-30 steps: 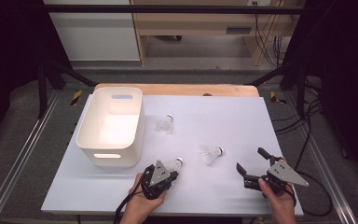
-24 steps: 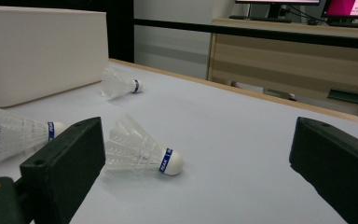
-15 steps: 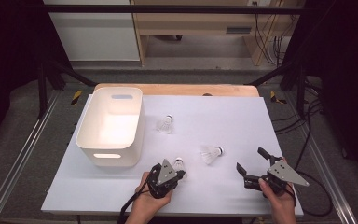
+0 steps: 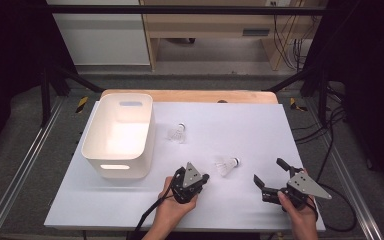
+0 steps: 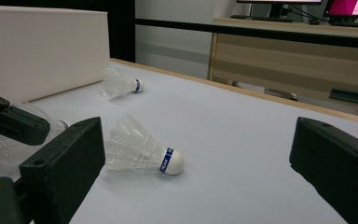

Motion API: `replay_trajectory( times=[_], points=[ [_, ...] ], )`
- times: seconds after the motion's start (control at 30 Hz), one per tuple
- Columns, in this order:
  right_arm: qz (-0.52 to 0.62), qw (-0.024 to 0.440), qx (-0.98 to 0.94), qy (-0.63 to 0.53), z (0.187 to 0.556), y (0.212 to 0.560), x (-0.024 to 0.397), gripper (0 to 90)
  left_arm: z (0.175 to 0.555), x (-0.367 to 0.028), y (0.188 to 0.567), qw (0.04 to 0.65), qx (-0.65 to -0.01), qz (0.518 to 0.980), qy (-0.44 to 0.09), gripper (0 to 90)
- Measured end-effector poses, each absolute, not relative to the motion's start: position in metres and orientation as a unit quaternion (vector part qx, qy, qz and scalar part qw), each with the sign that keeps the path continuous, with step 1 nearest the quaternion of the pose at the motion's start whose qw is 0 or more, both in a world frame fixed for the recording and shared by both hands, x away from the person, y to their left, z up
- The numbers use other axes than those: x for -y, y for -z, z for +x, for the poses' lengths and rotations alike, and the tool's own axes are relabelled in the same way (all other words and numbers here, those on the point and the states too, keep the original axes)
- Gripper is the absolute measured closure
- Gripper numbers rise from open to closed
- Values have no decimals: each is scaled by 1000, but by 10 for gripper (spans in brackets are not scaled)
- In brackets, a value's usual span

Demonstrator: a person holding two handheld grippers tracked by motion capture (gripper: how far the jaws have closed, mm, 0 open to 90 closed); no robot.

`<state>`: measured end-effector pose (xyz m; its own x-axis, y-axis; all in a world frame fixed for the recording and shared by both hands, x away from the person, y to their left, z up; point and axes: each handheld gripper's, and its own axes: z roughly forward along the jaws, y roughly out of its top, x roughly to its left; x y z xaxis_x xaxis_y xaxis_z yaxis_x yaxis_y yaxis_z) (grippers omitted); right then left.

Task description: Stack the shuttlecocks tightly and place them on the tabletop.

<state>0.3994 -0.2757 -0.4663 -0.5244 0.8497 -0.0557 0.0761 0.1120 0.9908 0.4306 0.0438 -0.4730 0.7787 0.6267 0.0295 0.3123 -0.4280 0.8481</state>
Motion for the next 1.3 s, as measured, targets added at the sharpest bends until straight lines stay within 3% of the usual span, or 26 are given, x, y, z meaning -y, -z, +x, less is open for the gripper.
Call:
replay_trajectory(
  times=[0.57, 0.87, 1.03, 1.13, 1.3],
  points=[
    [347, 340, -665, -567, 399, 466, 276, 37, 416, -36, 472, 454, -270, 834, -162, 900],
    [345, 340, -666, -567, 399, 466, 275, 37, 406, -49, 444, 486, -244, 822, -168, 895],
    [345, 340, -667, -567, 399, 466, 275, 37, 413, -59, 429, 496, -238, 814, -188, 745],
    [345, 339, -667, -567, 399, 467, 274, 37, 420, -61, 432, 500, -241, 810, -191, 588],
    [346, 339, -667, -566, 399, 467, 275, 37, 429, -61, 446, 489, -241, 818, -183, 426]
  ],
)
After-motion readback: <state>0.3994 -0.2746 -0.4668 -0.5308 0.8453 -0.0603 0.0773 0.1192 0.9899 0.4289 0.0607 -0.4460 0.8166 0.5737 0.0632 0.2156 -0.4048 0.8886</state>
